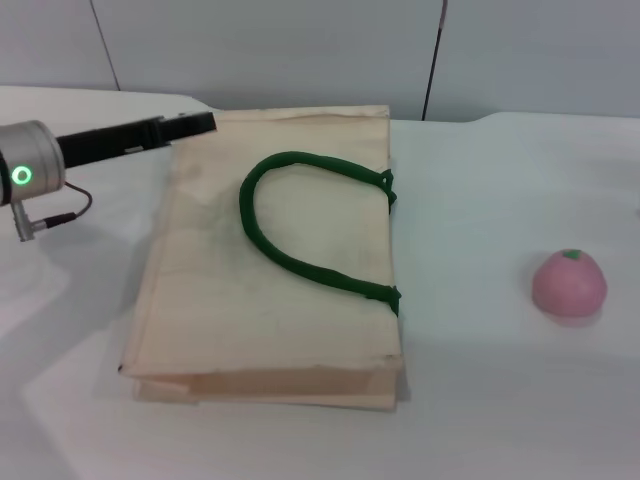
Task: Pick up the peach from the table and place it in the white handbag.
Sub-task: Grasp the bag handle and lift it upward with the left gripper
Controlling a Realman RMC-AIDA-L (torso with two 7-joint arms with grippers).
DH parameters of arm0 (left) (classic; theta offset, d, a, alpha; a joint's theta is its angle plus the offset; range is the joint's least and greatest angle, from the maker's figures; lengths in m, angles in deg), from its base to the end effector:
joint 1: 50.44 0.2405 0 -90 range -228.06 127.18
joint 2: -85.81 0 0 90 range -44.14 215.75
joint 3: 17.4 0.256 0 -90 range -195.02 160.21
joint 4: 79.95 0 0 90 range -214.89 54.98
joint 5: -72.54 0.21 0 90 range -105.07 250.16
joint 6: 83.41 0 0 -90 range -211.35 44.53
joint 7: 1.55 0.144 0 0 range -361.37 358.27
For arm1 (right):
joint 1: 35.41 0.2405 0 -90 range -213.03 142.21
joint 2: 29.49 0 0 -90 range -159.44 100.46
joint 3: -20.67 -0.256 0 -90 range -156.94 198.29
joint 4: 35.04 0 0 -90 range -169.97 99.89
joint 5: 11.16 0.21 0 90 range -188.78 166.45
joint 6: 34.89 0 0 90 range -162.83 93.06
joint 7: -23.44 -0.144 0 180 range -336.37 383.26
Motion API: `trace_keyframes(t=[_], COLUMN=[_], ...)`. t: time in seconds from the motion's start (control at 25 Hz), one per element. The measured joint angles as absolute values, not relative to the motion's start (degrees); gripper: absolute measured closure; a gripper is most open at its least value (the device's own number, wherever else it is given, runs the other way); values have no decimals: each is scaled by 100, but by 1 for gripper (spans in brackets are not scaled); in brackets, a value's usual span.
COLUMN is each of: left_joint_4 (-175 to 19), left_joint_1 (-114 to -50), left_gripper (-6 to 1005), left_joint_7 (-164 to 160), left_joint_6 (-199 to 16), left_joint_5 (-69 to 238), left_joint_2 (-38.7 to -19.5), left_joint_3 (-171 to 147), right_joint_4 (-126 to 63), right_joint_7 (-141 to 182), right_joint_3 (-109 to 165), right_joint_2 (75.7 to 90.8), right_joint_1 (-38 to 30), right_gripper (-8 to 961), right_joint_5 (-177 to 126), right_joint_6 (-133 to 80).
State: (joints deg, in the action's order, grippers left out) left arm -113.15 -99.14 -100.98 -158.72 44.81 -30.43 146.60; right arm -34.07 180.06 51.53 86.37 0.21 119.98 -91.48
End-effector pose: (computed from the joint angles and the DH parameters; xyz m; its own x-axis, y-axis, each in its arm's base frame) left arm -0.2875 0.4084 0.0497 0.3856 0.5952 0.7050 0.9074 -0.3831 -0.1727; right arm 0.3366 0.3898 0.0263 0.6463 -0.0534 -0.7612 -0.7625 -0.0838 -0.6415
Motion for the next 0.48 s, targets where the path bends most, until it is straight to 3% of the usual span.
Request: trace_keyframes(t=[0.48], left_joint_4=[-11582], left_joint_1=[-10470], left_gripper=[332], left_joint_7=[-10790], left_joint_6=[-15842], left_joint_5=[5890], left_joint_2=[-3021], left_joint_3=[14660], right_joint_4=[-3133], right_joint_7=[17377], right_joint_3=[6439], right_joint_2=[8601], right_joint_1=[69], right_gripper=[93], right_joint_5=[11840], right_joint_6=[-9047])
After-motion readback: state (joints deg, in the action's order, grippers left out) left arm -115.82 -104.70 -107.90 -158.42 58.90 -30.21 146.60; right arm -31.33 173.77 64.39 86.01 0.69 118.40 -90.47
